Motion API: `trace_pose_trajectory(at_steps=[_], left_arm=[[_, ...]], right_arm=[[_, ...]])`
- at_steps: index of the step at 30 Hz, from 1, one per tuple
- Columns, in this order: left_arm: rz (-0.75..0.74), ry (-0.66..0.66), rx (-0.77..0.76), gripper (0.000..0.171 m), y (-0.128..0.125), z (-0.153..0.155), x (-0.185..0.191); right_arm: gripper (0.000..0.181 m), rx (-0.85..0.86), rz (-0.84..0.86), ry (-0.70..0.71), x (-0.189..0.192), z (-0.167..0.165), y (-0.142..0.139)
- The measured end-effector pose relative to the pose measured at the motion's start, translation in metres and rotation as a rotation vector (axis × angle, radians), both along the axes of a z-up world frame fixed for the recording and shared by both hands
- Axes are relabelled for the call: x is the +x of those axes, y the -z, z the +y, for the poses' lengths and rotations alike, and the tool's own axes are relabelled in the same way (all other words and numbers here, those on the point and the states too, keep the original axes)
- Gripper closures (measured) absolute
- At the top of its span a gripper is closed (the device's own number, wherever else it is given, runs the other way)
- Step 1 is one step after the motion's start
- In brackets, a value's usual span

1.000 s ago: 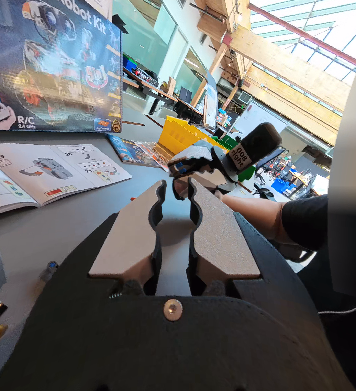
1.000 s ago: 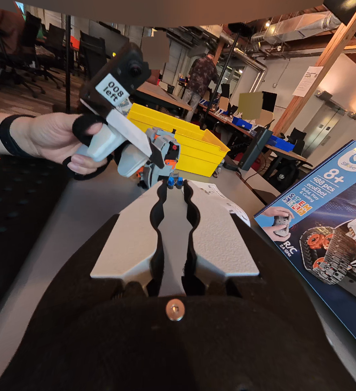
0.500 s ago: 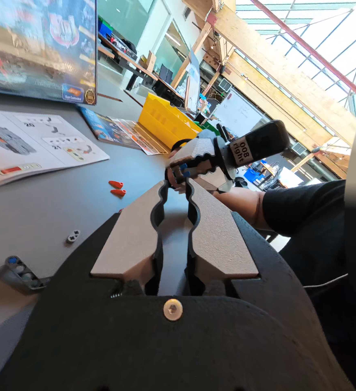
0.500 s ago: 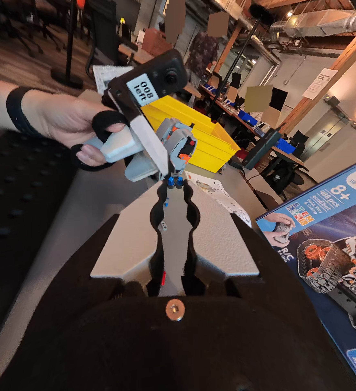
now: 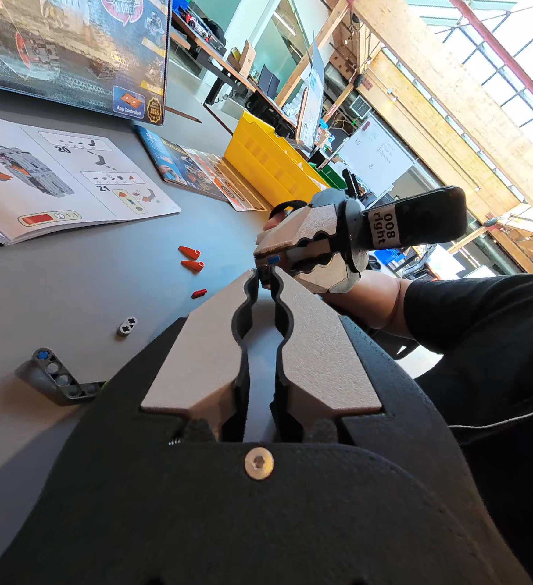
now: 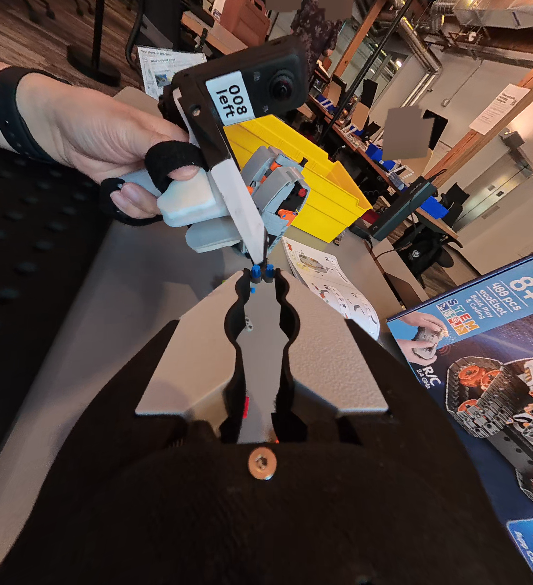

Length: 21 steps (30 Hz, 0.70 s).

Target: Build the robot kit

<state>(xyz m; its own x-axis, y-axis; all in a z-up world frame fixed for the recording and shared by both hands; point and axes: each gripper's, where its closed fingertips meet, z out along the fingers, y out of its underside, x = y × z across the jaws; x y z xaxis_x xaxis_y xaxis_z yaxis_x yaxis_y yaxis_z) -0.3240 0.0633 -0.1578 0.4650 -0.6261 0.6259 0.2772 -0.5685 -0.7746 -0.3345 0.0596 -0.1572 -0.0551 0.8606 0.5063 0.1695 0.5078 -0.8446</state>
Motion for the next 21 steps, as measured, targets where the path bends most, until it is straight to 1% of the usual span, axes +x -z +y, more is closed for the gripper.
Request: trace_pose_trajectory(at_steps=[1, 2, 4, 5, 7, 8, 9, 10, 11, 12, 13, 15, 16, 17, 19, 21], left_arm=[[-0.004, 0.006, -0.003, 0.167, 0.0, -0.001, 0.0], [-0.003, 0.01, -0.013, 0.167, 0.001, -0.001, 0.0], [0.009, 0.013, -0.026, 0.167, 0.004, -0.001, 0.0], [0.012, 0.018, -0.027, 0.166, 0.004, -0.002, 0.0], [0.02, 0.018, -0.015, 0.166, 0.003, -0.004, 0.001], [0.031, 0.012, -0.012, 0.166, 0.003, -0.004, 0.0], [0.042, 0.005, -0.011, 0.166, 0.004, -0.003, 0.0], [0.046, 0.002, -0.013, 0.166, 0.005, -0.002, 0.0], [0.043, 0.005, -0.017, 0.166, 0.005, -0.002, 0.0], [0.035, 0.014, -0.023, 0.166, 0.005, -0.003, 0.001], [0.025, 0.024, -0.03, 0.166, 0.005, -0.004, 0.002], [0.01, 0.033, -0.037, 0.166, 0.004, -0.005, 0.003], [0.008, 0.033, -0.037, 0.166, 0.004, -0.005, 0.002], [0.008, 0.032, -0.036, 0.166, 0.004, -0.005, 0.002], [0.009, 0.034, -0.035, 0.166, 0.004, -0.006, 0.002], [0.012, 0.035, -0.034, 0.166, 0.004, -0.006, 0.003]], right_arm=[[0.162, -0.009, 0.004, -0.026, 0.001, -0.002, -0.001], [0.152, -0.013, -0.008, -0.04, 0.004, -0.001, -0.002], [0.152, -0.026, -0.031, 0.014, 0.02, 0.021, -0.009], [0.156, -0.098, -0.06, 0.063, 0.032, 0.038, -0.011], [0.174, -0.337, -0.149, 0.244, 0.057, 0.079, -0.003], [0.177, -0.432, -0.164, 0.325, 0.067, 0.094, 0.001], [0.177, -0.504, -0.17, 0.379, 0.073, 0.103, 0.006], [0.176, -0.574, -0.215, 0.42, 0.076, 0.106, 0.018], [0.171, -0.626, -0.293, 0.41, 0.076, 0.101, 0.033], [0.171, -0.622, -0.379, 0.383, 0.075, 0.094, 0.049], [0.173, -0.553, -0.439, 0.385, 0.075, 0.094, 0.061], [0.173, -0.378, -0.543, 0.388, 0.08, 0.1, 0.081], [0.173, -0.346, -0.584, 0.389, 0.084, 0.103, 0.089], [0.173, -0.352, -0.603, 0.381, 0.085, 0.103, 0.094], [0.18, -0.412, -0.593, 0.32, 0.081, 0.094, 0.097], [0.181, -0.428, -0.599, 0.315, 0.078, 0.092, 0.098]])
